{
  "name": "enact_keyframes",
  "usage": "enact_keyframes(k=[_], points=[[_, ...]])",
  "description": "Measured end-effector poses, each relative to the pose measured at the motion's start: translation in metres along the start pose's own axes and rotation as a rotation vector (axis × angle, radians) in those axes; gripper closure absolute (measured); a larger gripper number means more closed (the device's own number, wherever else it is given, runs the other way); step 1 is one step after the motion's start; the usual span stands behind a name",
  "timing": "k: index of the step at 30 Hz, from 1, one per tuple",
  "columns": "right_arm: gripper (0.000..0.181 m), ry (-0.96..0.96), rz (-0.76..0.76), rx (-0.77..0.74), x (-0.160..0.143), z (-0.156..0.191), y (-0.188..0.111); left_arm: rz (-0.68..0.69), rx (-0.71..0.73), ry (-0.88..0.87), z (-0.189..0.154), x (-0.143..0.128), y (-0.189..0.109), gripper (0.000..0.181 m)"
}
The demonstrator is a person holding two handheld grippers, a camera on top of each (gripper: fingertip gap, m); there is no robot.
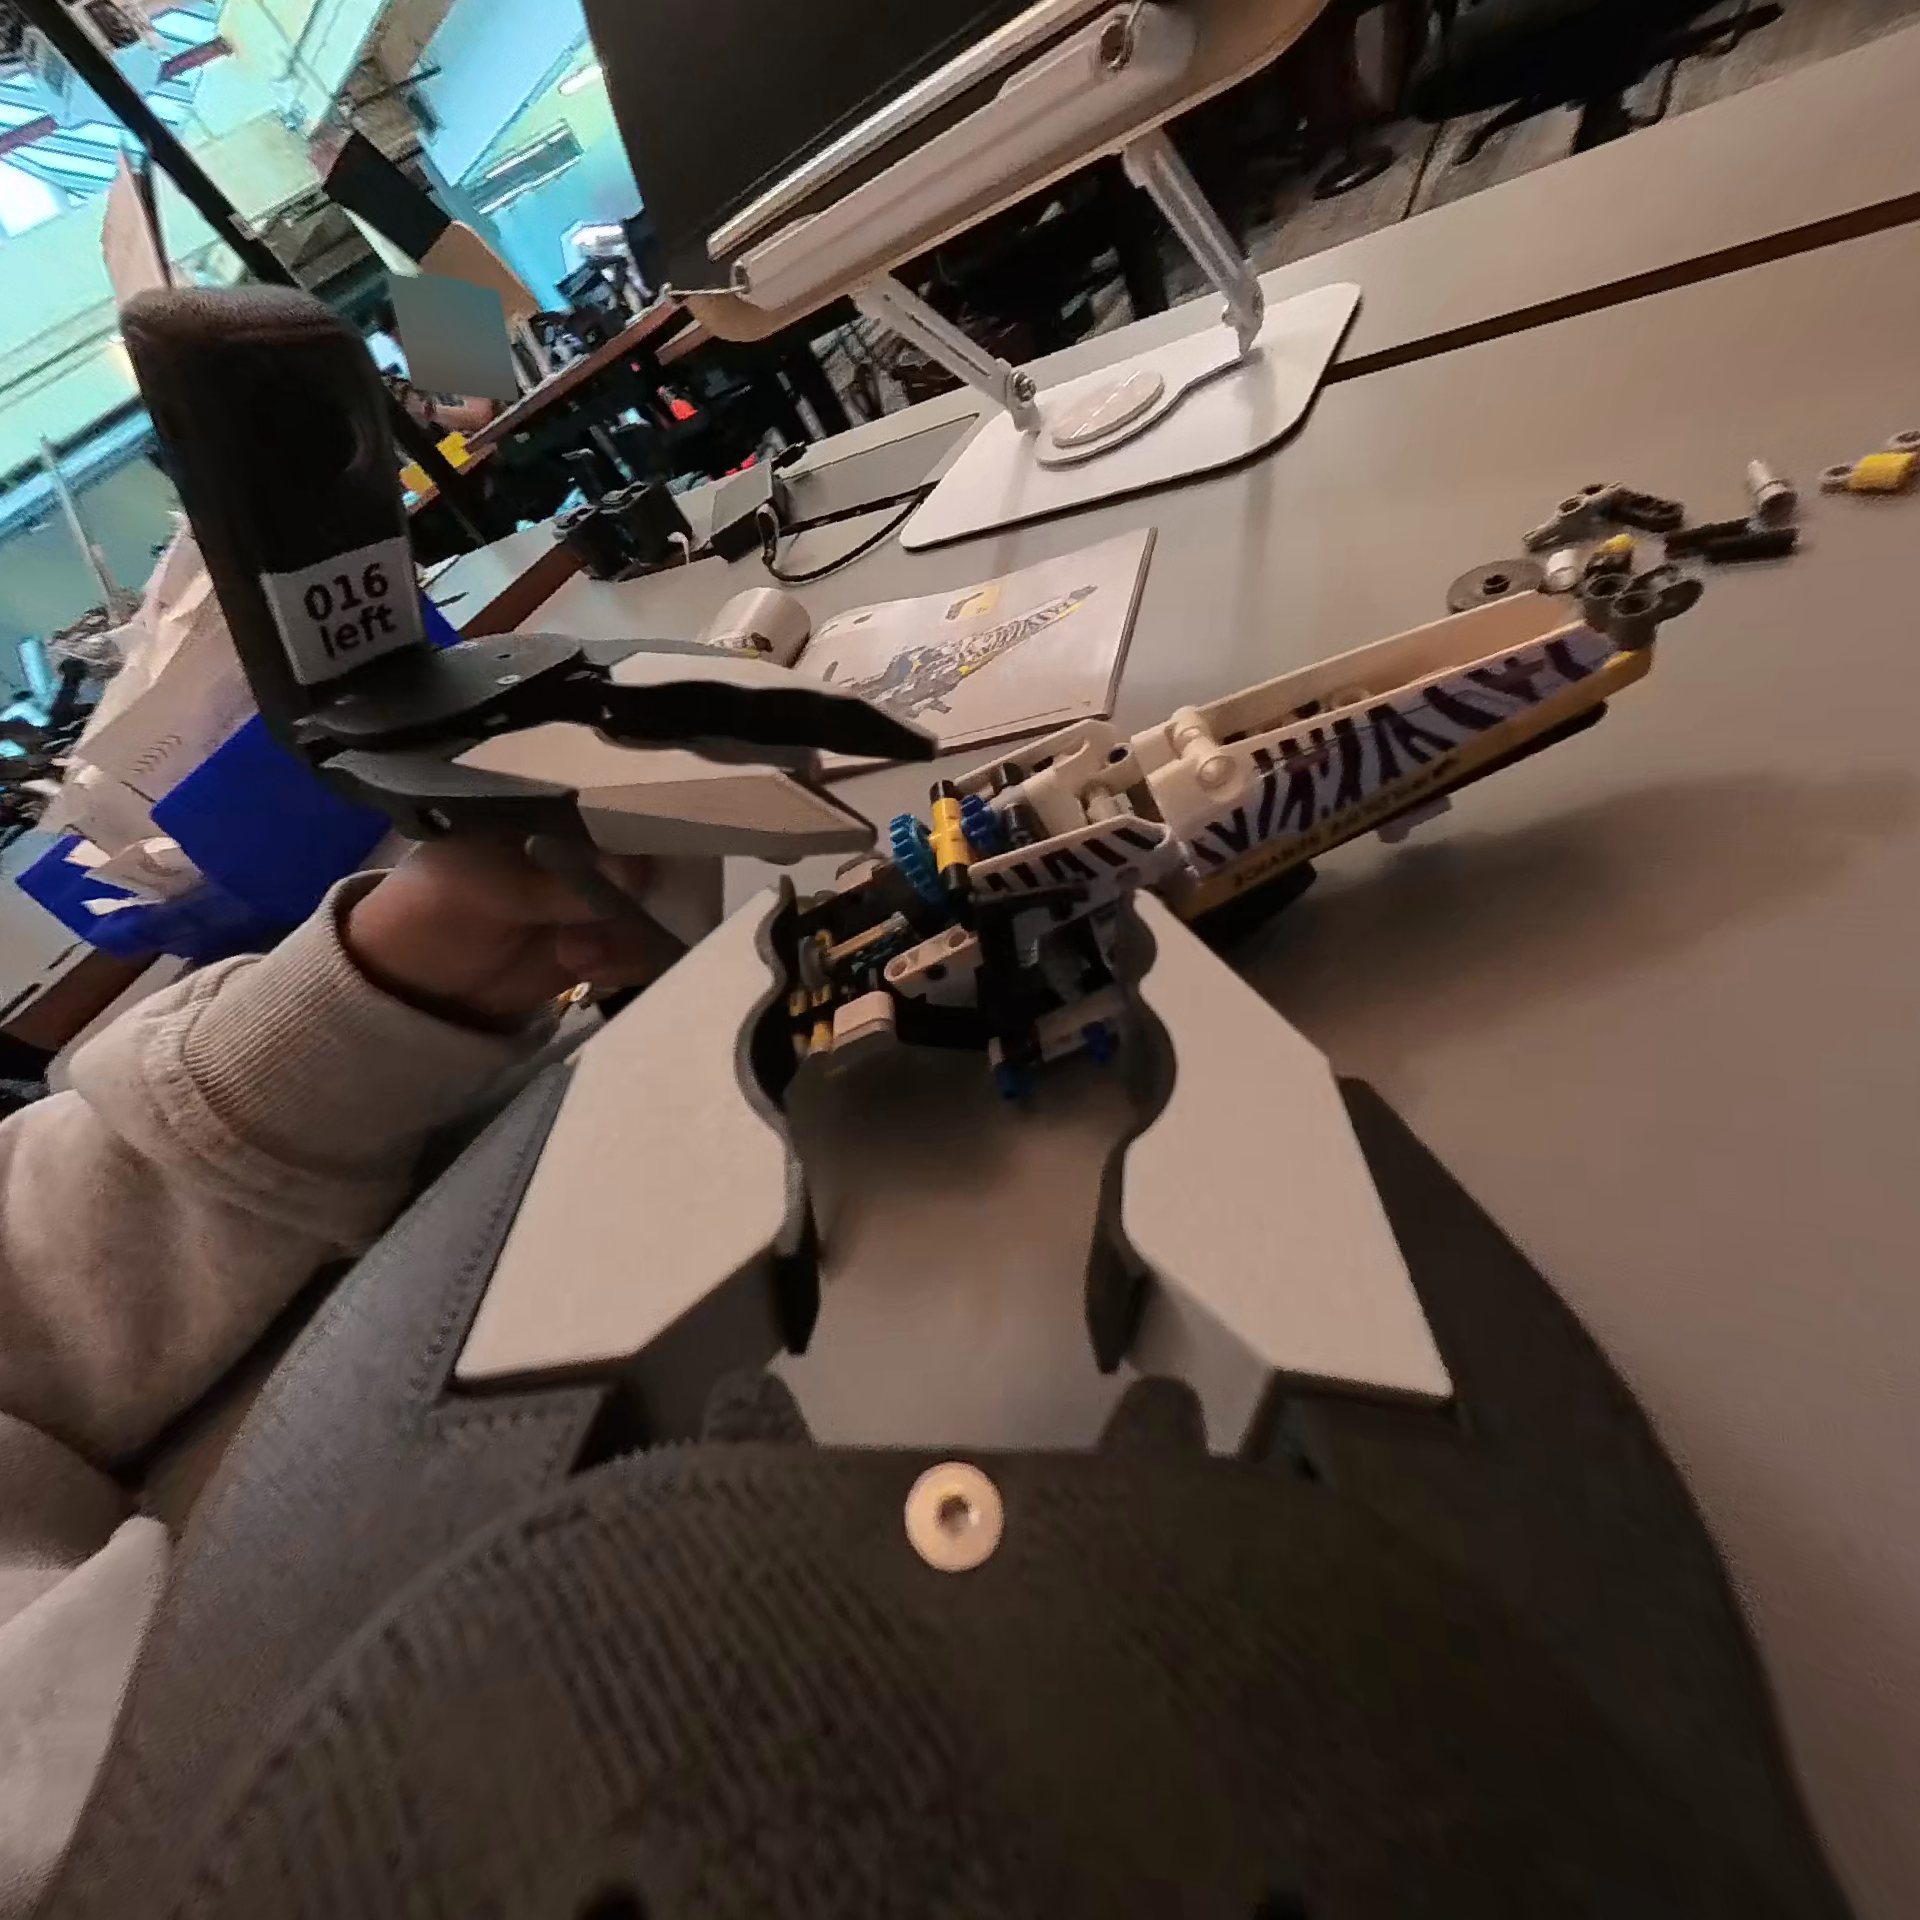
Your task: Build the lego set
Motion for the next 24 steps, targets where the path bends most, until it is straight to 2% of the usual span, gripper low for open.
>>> enact_keyframes(k=[11,24], points=[[0.121,0.039,0.042,0.085,0.0013,-0.0039,0.0097,0.026,-0.030,0.000,0.0013,0.0002,0.0032,0.156],[0.125,-0.041,0.037,0.068,0.0021,0.0015,0.0096,0.027,-0.030,-0.003,0.0013,-0.0002,0.0033,0.156]])
Point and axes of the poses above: each gripper's, where its closed fingertips meet, y out along the fingers, x out of its top, z = x × y across the jaws, the point moved 9 cm from there along -y, back along the fingers, and after that the axes turned 1 degree about -y, right-handed, at the moved point
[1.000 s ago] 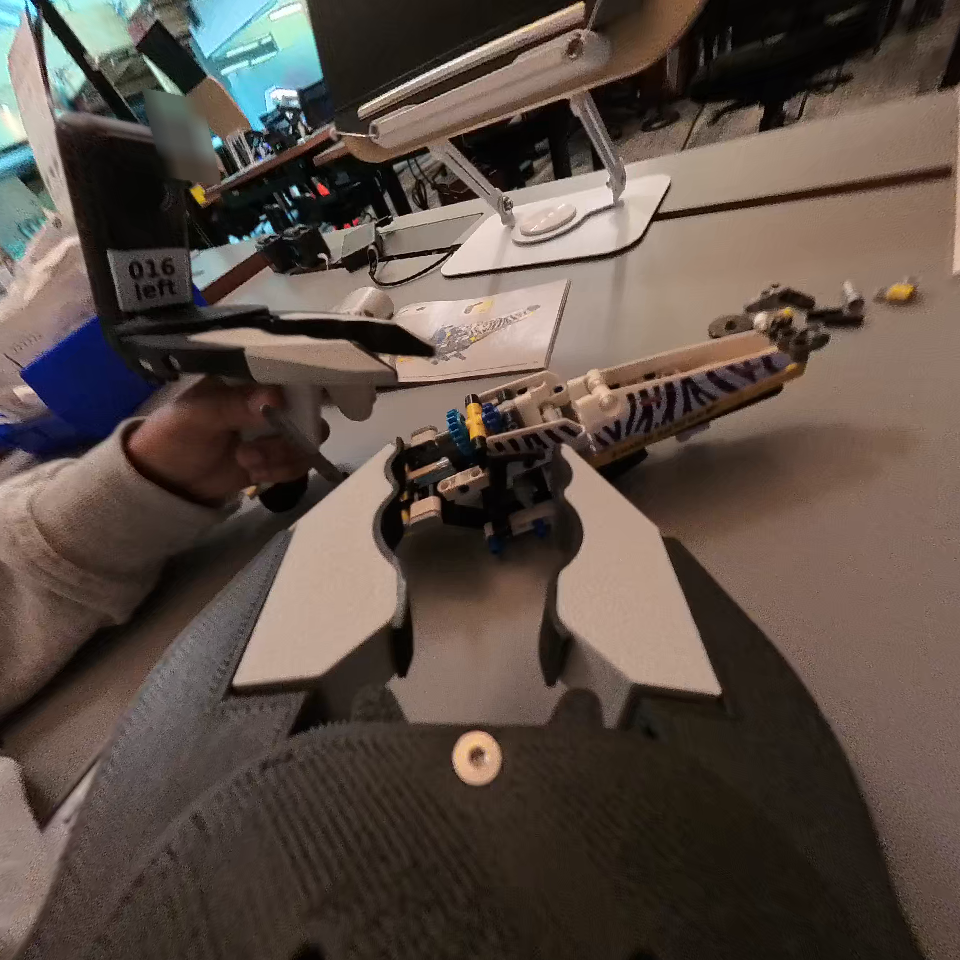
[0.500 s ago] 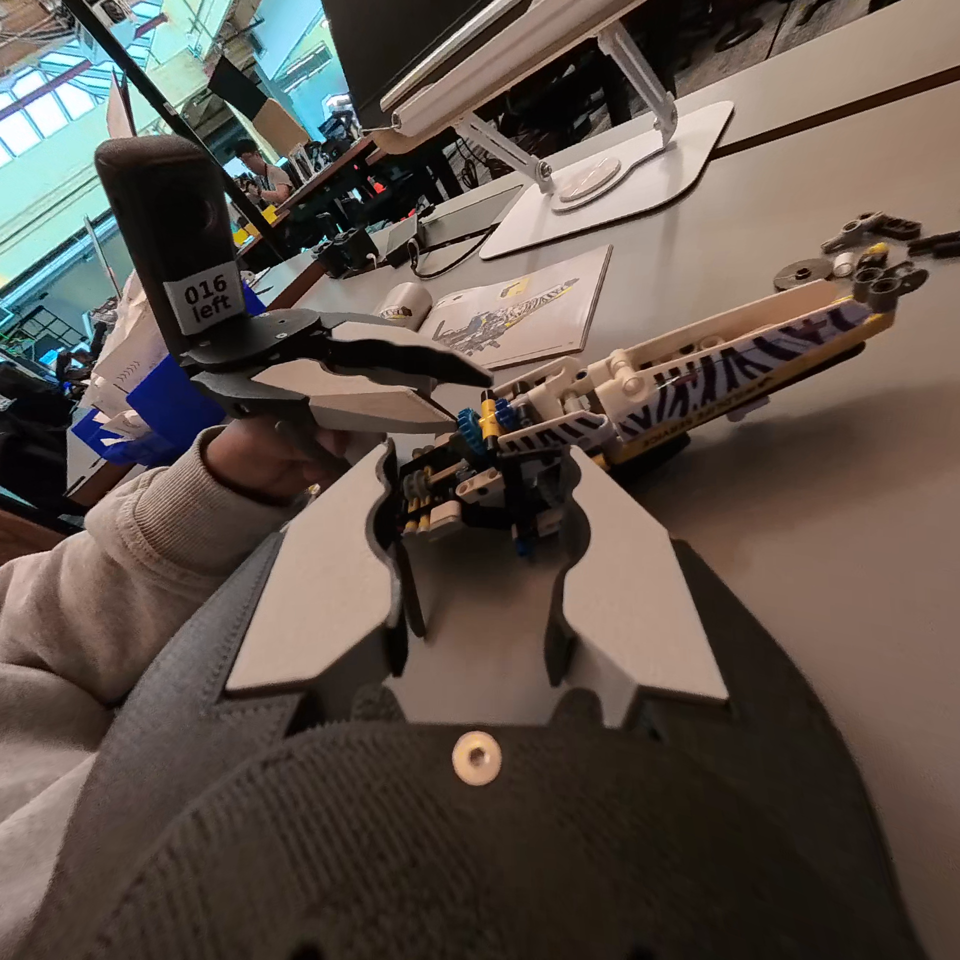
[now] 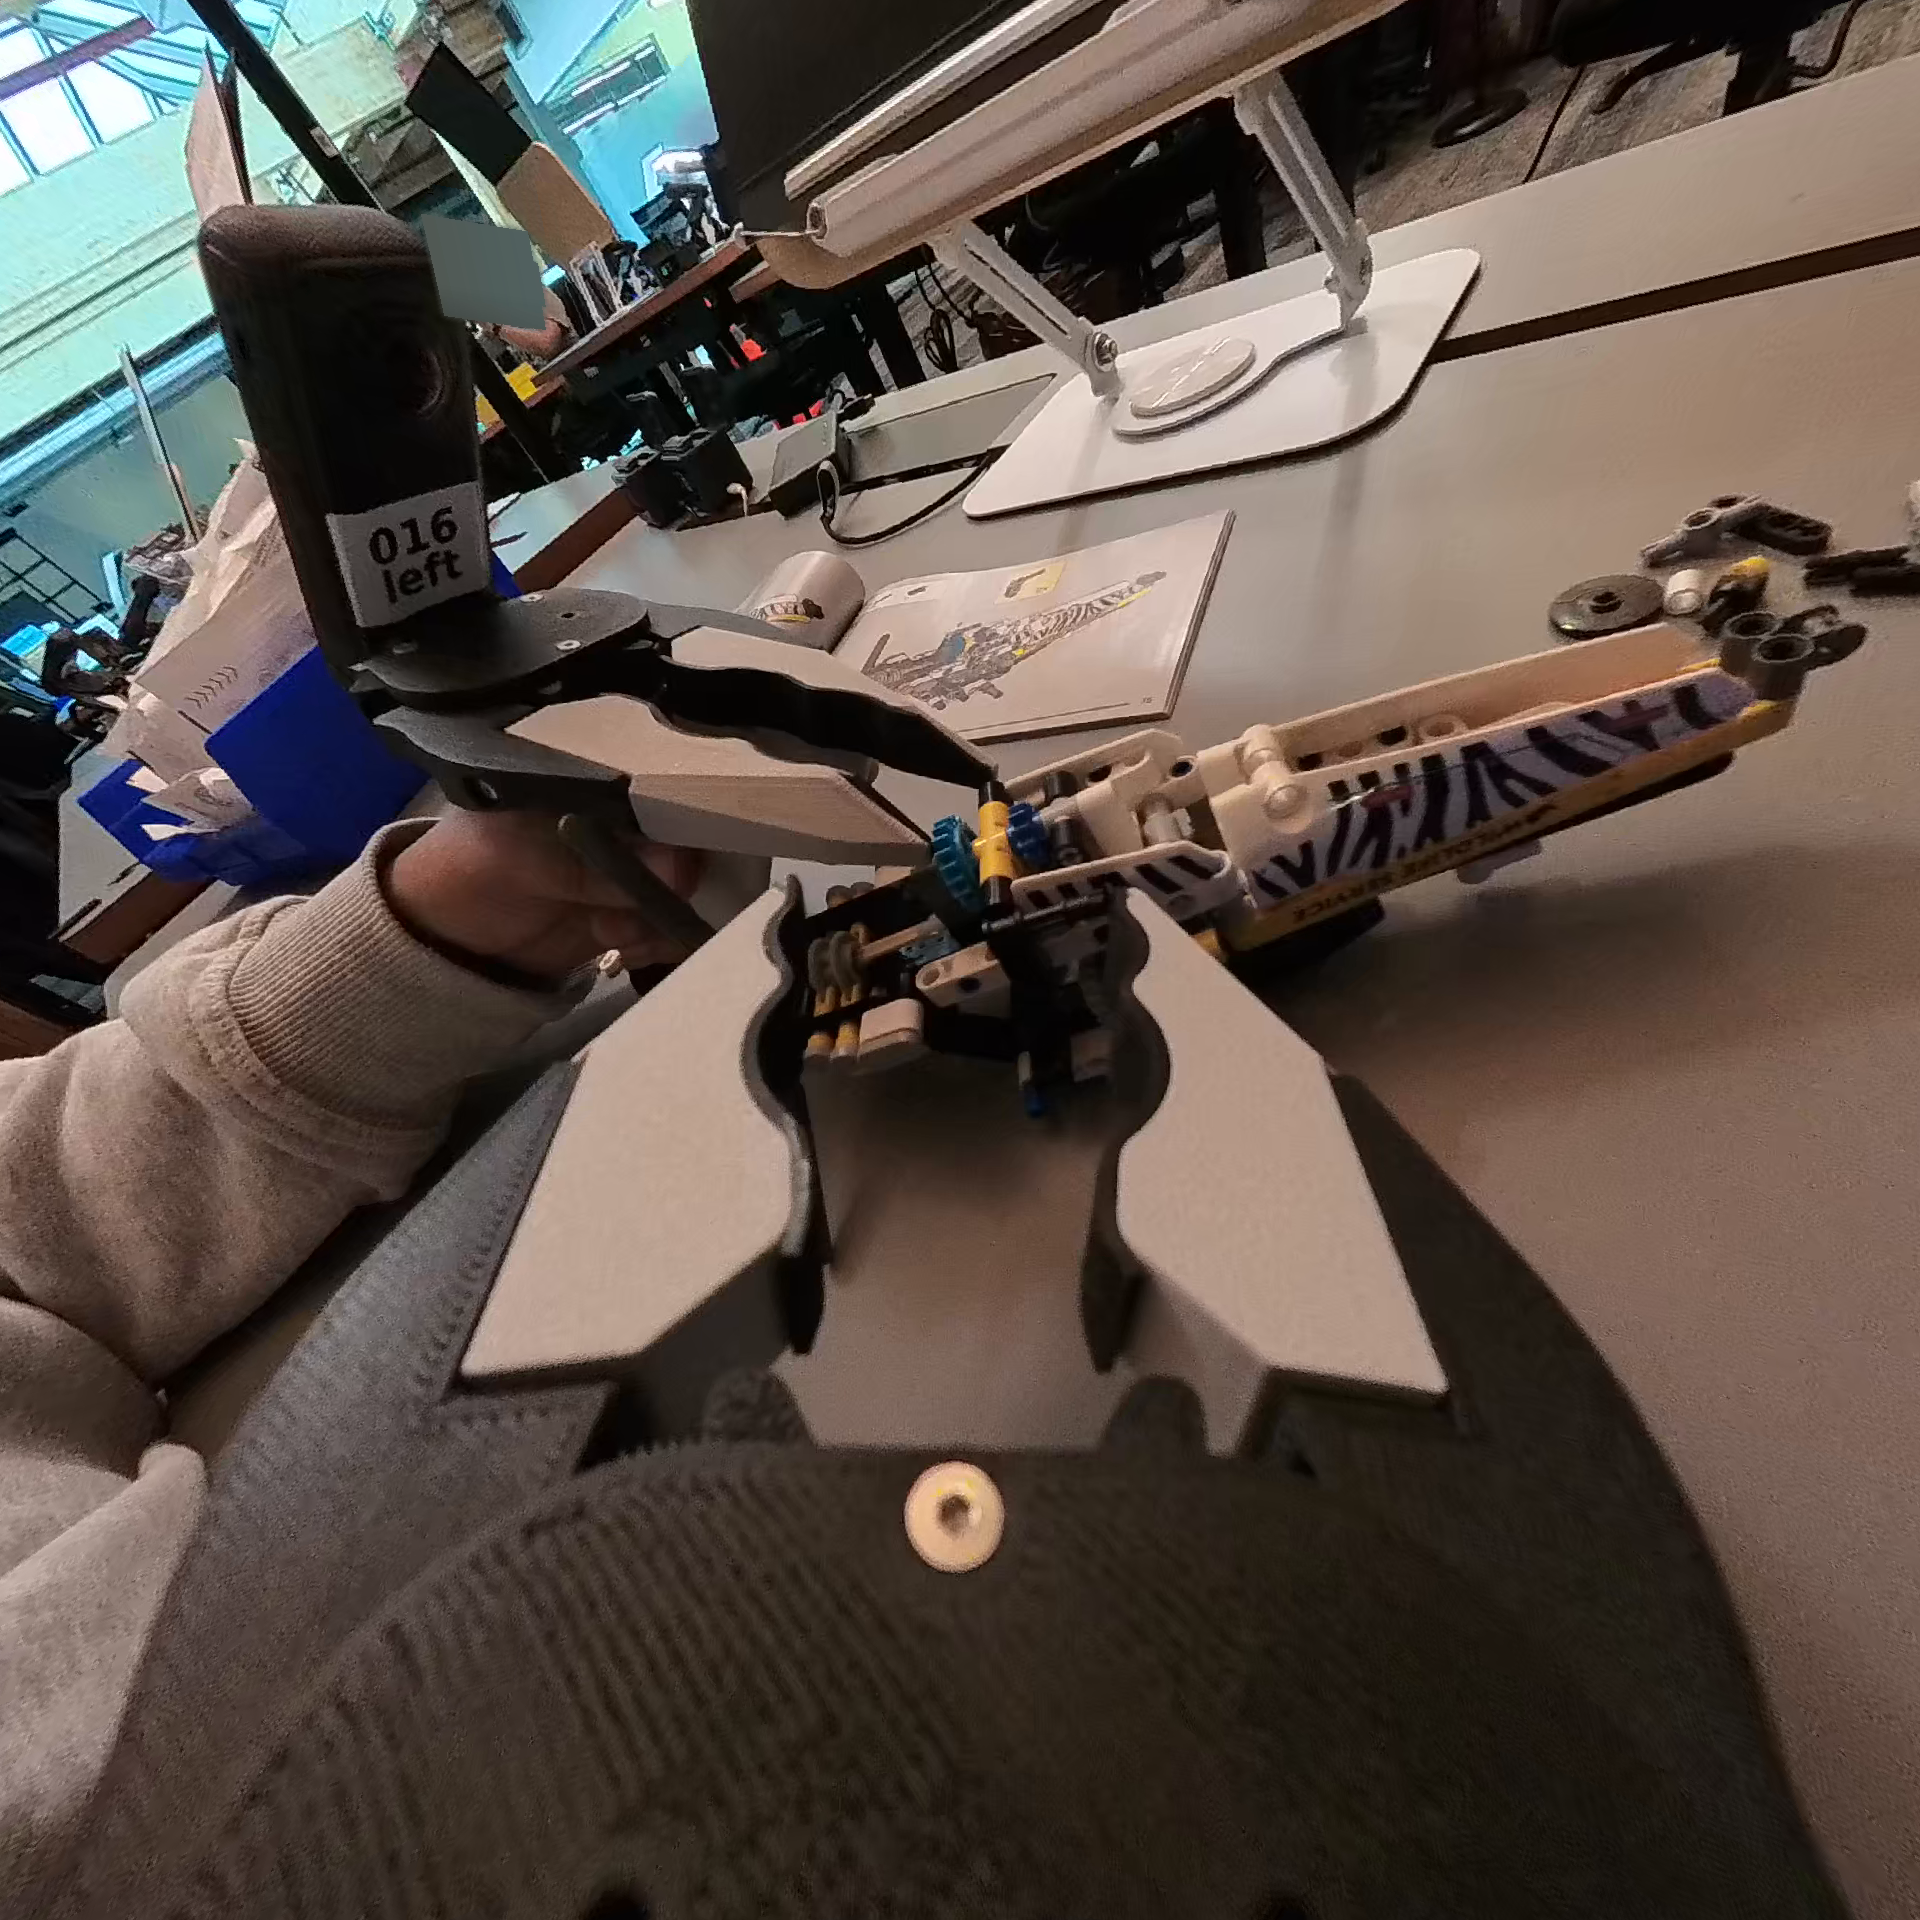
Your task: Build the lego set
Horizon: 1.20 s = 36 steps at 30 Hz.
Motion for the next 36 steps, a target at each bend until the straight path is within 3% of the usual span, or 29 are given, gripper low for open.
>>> enact_keyframes(k=[19,26,28,32,36], points=[[0.122,-0.020,-0.005,0.003,0.000,0.002,-0.001,-0.012,0.018,-0.023,0.003,0.000,-0.002,0.154],[0.115,0.017,-0.111,-0.024,0.003,-0.004,-0.018,-0.098,0.051,-0.094,0.012,0.002,-0.014,0.158],[0.115,-0.023,-0.127,-0.079,0.002,-0.002,-0.026,-0.159,0.045,-0.141,0.015,0.005,-0.021,0.158],[0.112,-0.248,-0.043,-0.326,-0.010,0.012,-0.038,-0.284,0.069,-0.215,0.024,0.010,-0.035,0.157],[0.118,-0.498,-0.005,-0.556,-0.020,0.028,-0.041,-0.422,0.066,-0.173,0.022,0.016,-0.051,0.153]])
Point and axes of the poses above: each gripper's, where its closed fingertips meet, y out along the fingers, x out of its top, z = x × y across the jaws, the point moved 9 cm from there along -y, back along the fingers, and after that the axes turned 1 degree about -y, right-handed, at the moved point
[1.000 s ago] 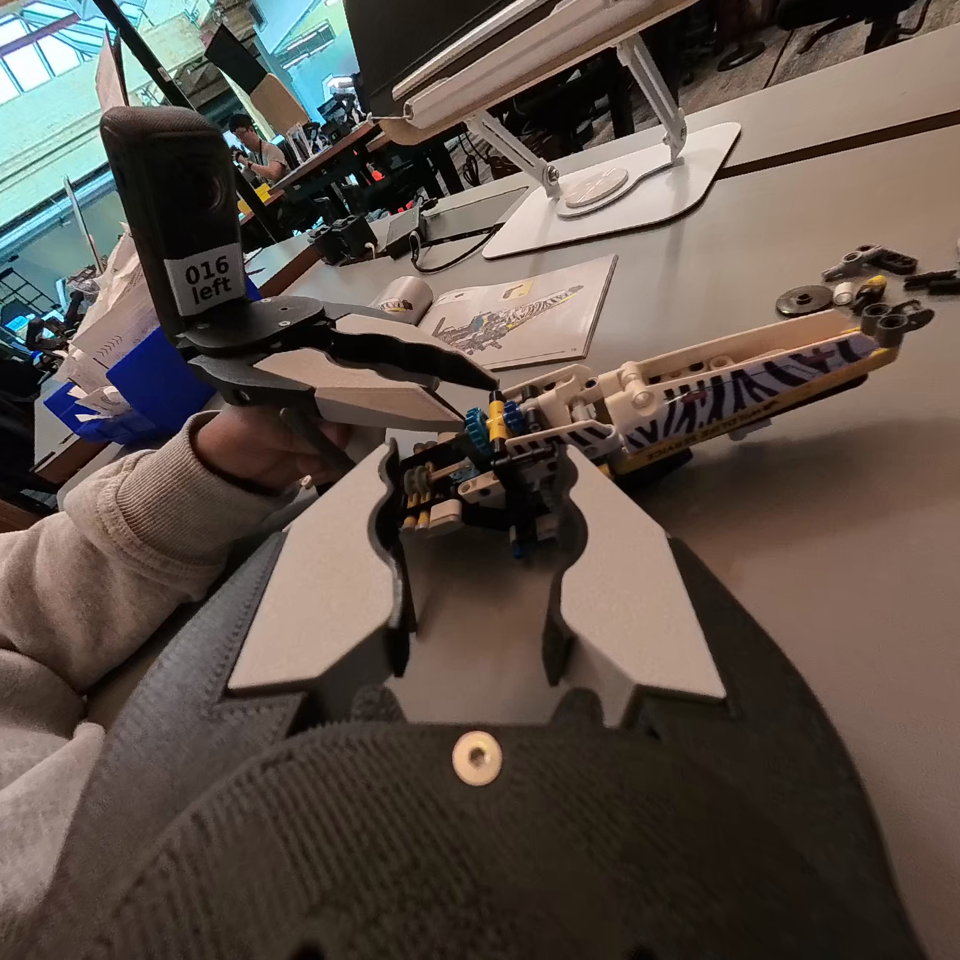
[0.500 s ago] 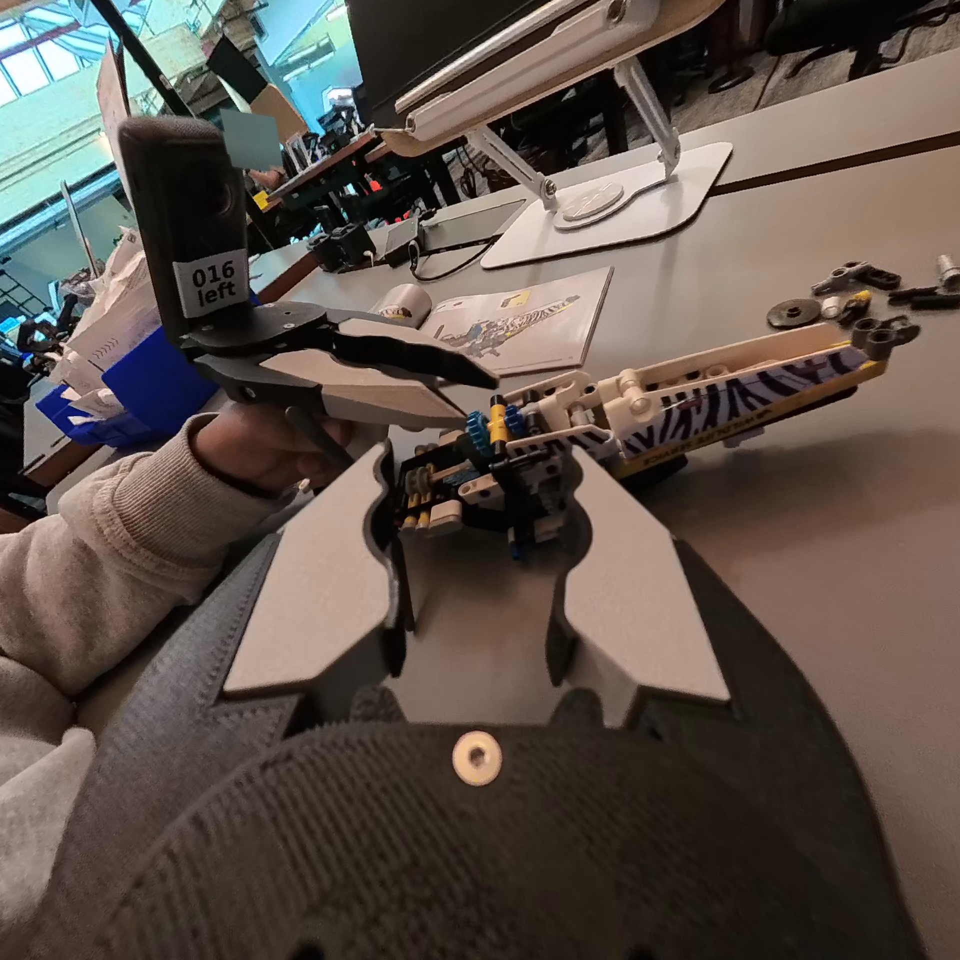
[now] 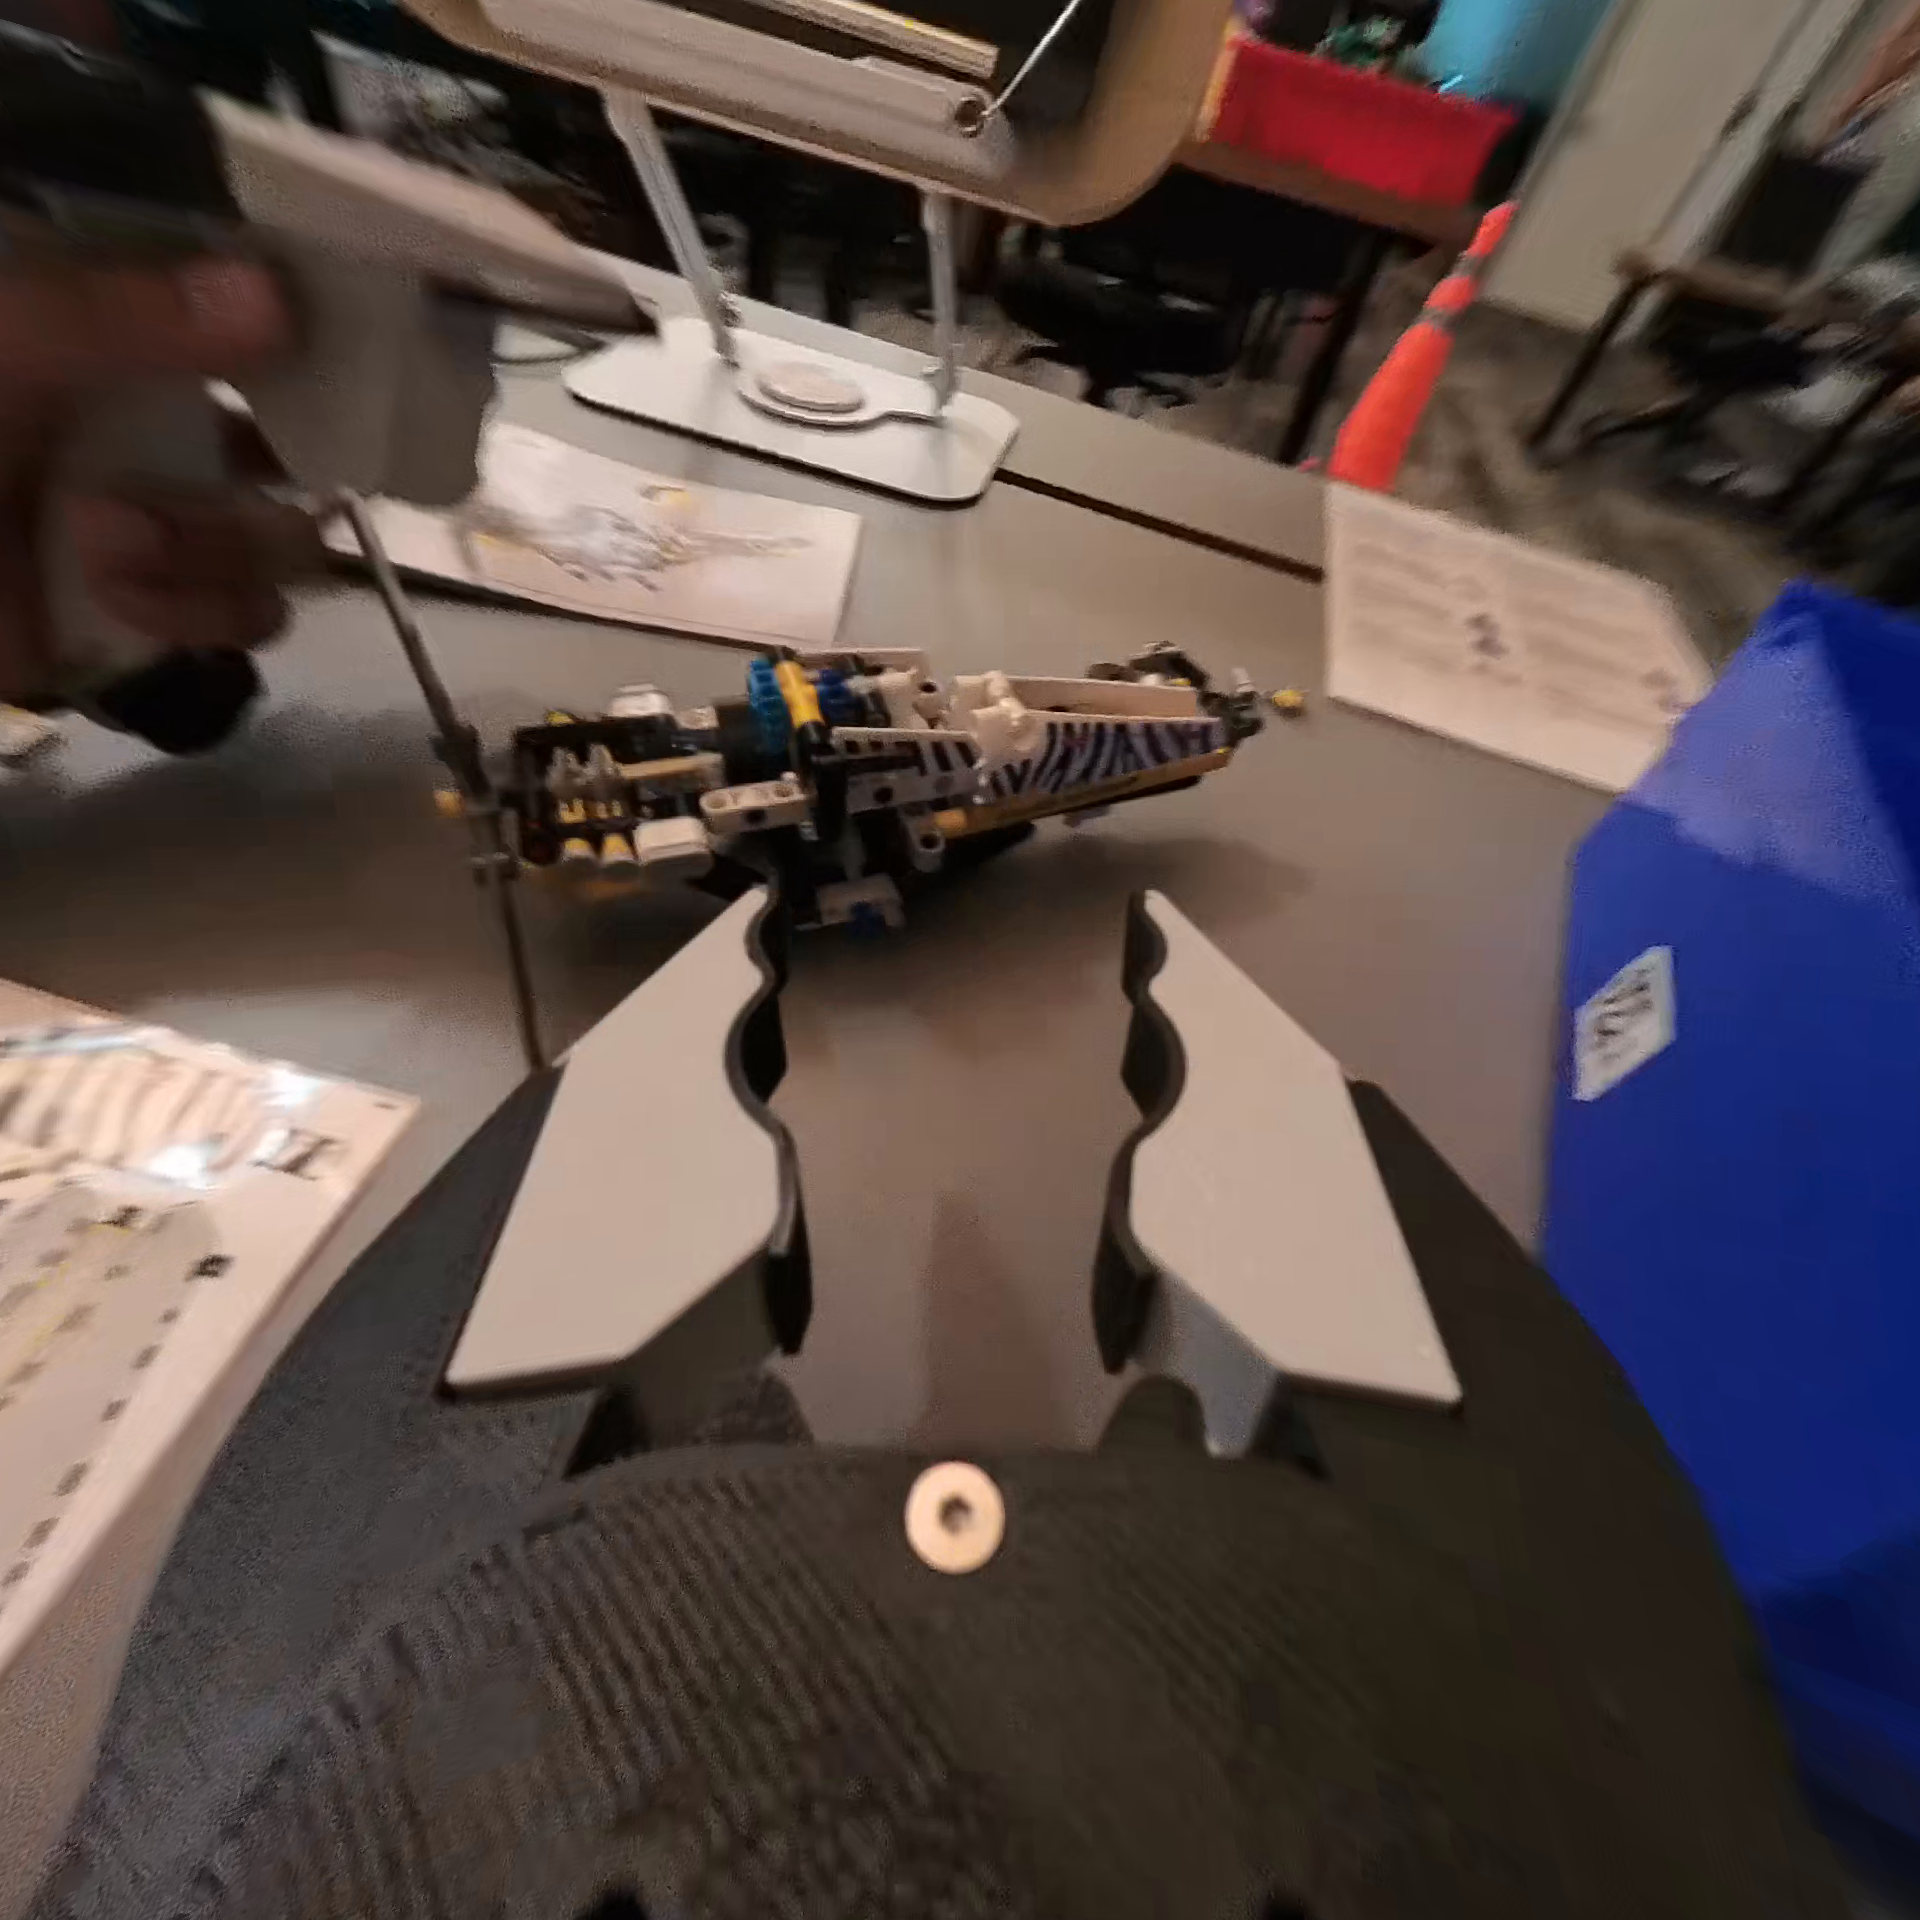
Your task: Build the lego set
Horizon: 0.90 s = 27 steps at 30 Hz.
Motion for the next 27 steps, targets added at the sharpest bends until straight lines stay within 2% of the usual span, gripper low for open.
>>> enact_keyframes(k=[3,6,9,10,11,12,14,17,21,23,27], points=[[0.129,-0.110,-0.012,-0.151,0.001,0.005,0.001,-0.082,0.086,0.072,0.002,0.018,-0.017,0.139],[0.139,-0.115,0.007,-0.221,0.001,0.003,0.006,-0.162,0.235,0.096,0.010,0.041,-0.046,0.144],[0.147,0.027,0.020,-0.188,0.000,-0.010,0.005,-0.071,0.471,0.117,0.004,0.066,-0.086,0.157],[0.157,0.100,0.041,-0.166,-0.002,-0.016,0.004,-0.073,0.545,0.172,0.000,0.073,-0.100,0.162],[0.170,0.169,0.065,-0.121,-0.004,-0.020,0.003,-0.090,0.600,0.250,-0.003,0.079,-0.113,0.178],[0.181,0.223,0.085,-0.064,-0.007,-0.021,0.003,-0.106,0.655,0.320,-0.004,0.083,-0.125,0.181],[0.181,0.266,0.130,-0.033,-0.011,-0.021,0.004,-0.099,0.757,0.378,0.002,0.085,-0.141,0.181],[0.181,0.206,0.173,-0.124,-0.012,-0.018,0.004,-0.023,0.776,0.316,0.021,0.073,-0.154,0.181],[0.181,0.157,0.231,-0.146,-0.015,-0.011,0.006,-0.098,0.729,0.218,0.038,0.054,-0.173,0.181],[0.181,0.169,0.269,-0.091,-0.017,-0.010,0.011,-0.094,0.700,0.207,0.035,0.055,-0.178,0.181],[0.181,0.320,0.343,0.034,-0.025,-0.018,0.020,-0.134,0.701,0.307,0.026,0.058,-0.185,0.181]])
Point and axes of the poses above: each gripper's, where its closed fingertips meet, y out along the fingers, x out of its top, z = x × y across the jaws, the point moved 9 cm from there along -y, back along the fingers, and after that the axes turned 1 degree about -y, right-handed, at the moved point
